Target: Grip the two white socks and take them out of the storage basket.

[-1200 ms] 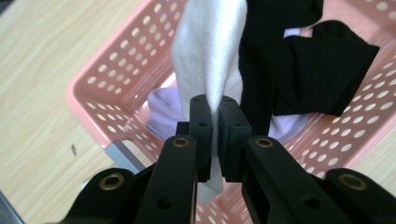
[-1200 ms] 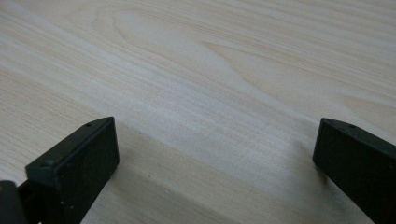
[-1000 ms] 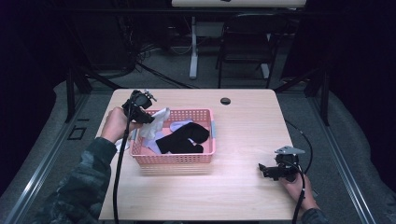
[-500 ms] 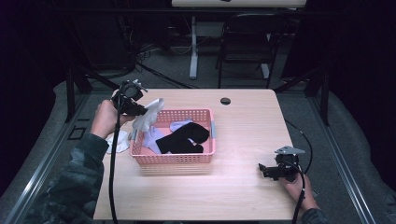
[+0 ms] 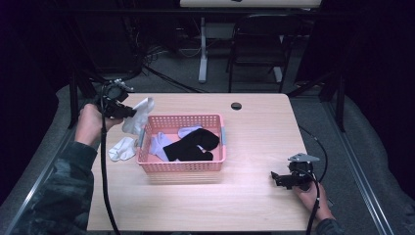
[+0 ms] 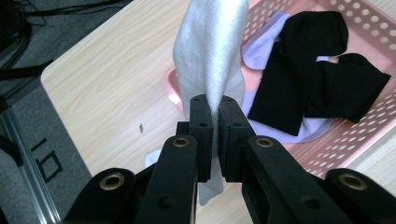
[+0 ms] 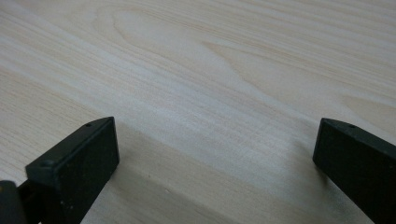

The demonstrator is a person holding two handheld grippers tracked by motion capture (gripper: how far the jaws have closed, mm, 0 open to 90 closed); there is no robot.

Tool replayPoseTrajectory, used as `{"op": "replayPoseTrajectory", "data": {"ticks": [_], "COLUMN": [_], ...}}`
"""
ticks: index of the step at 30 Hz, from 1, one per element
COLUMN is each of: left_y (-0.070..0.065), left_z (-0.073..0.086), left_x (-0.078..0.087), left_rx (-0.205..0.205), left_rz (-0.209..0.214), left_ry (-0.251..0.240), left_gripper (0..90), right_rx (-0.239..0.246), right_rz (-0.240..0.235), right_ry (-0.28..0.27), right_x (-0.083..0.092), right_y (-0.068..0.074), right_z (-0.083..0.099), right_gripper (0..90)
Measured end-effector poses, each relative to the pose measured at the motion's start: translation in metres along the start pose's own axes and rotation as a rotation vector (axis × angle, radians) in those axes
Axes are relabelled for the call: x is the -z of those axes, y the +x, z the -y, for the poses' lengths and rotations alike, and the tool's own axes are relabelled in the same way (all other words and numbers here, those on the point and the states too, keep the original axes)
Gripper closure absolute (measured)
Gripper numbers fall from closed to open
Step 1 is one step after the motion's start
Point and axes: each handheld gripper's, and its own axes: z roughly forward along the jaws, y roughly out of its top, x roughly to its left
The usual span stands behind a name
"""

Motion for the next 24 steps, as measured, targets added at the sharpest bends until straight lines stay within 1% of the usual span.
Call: {"op": "replayPoseTrajectory", "data": {"ticks": [4, 6, 7, 10, 15, 17, 18, 24], "left_y": [0.013, 0.015, 0.019, 0.026, 0.037, 0.041, 0.043, 0.051], "left_z": [0.012, 0.013, 0.017, 0.024, 0.038, 0.042, 0.046, 0.057], "left_x": [0.003, 0.003, 0.003, 0.002, -0.004, -0.008, -0.010, -0.022], "left_rx": [0.040, 0.043, 0.056, 0.077, 0.119, 0.126, 0.139, 0.172], "left_rz": [-0.012, -0.013, -0.016, -0.021, -0.023, -0.025, -0.024, -0.021], "left_ry": [0.004, 0.006, 0.004, 0.012, 0.024, 0.037, 0.042, 0.063], "left_gripper": [85.6, 85.6, 85.6, 85.6, 85.6, 85.6, 85.6, 85.6], "right_rx": [0.000, 0.000, 0.000, 0.000, 0.000, 0.000, 0.000, 0.000], "right_rz": [0.000, 0.000, 0.000, 0.000, 0.000, 0.000, 0.000, 0.000], "right_ry": [0.000, 0.000, 0.000, 0.000, 0.000, 0.000, 0.000, 0.000], "right_x": [0.000, 0.000, 0.000, 0.000, 0.000, 0.000, 0.000, 0.000], "right_y": [0.000, 0.000, 0.000, 0.000, 0.000, 0.000, 0.000, 0.000], "right_z": [0.000, 0.000, 0.000, 0.000, 0.000, 0.000, 0.000, 0.000], "right_gripper": [0.0, 0.0, 0.0, 0.0, 0.0, 0.0, 0.0, 0.0]}}
